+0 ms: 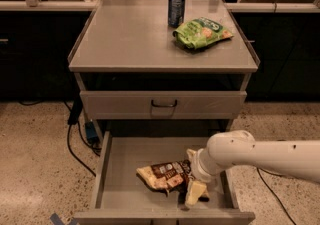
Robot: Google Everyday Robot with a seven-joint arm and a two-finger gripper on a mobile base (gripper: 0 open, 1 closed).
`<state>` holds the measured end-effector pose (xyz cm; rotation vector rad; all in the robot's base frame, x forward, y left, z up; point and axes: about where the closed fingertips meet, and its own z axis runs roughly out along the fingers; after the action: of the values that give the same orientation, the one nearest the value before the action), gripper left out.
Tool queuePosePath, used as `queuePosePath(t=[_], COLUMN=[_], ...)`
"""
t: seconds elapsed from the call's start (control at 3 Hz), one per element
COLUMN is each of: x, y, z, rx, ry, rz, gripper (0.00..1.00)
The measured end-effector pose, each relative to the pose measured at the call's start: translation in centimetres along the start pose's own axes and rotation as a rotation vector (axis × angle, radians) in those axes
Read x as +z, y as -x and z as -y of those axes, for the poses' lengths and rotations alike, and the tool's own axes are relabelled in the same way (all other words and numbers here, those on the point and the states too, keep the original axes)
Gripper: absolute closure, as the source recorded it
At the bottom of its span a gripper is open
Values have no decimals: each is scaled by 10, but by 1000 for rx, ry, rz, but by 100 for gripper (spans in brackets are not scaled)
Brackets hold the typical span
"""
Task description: Pick brown chip bag from middle drawer and place on counter
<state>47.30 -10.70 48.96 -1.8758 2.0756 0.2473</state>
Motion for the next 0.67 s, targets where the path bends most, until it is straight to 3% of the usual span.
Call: queuePosePath(t=[0.67], x=[56], y=[7], z=[14], rx=[-56], ry=[12], rz=[54], gripper=[0])
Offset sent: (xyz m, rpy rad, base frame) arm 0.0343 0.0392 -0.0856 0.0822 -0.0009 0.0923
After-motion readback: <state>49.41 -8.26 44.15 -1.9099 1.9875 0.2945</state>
